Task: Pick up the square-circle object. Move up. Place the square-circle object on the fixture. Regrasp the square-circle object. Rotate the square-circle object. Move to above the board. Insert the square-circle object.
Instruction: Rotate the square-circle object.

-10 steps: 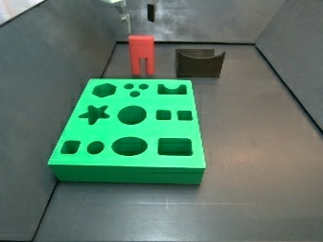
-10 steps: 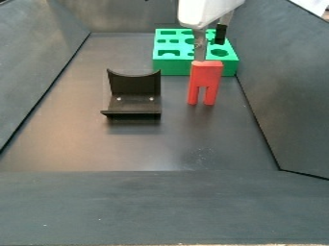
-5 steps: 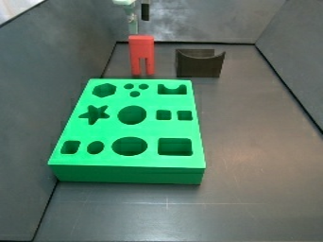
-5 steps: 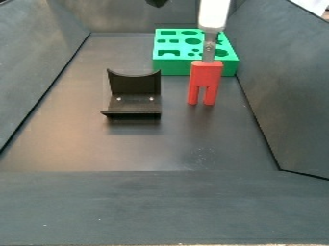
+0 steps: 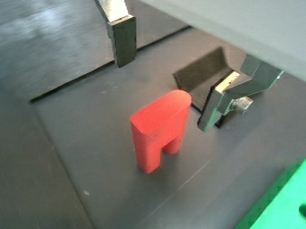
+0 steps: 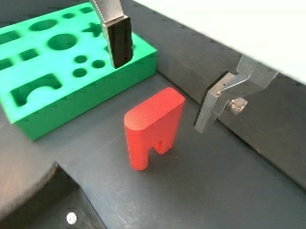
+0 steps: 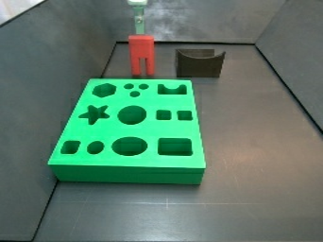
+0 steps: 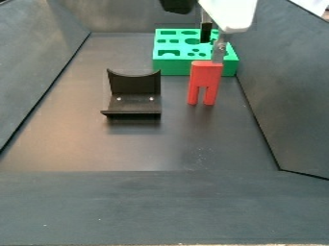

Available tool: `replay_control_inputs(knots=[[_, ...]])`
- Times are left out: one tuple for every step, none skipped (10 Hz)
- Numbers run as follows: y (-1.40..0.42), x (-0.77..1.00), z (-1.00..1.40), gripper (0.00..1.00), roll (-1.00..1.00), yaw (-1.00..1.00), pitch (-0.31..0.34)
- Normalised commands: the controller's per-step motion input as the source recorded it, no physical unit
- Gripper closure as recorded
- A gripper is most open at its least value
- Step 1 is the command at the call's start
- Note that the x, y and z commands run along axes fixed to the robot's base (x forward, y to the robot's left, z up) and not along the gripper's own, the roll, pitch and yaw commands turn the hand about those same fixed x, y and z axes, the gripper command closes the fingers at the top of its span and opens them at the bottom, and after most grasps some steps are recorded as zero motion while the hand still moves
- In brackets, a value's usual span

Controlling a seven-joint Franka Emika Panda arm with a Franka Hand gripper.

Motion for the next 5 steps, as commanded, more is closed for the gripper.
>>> replay_control_inputs(knots=[[0.0,0.03,-0.03,0.0,0.0,1.0,0.006],[0.0,0.03,-0.03,0.0,0.0,1.0,0.006],[0.0,0.03,-0.03,0.0,0.0,1.0,0.007],[0.0,0.03,-0.03,0.0,0.0,1.0,0.007],[0.0,0.03,-0.03,0.0,0.0,1.0,0.007]])
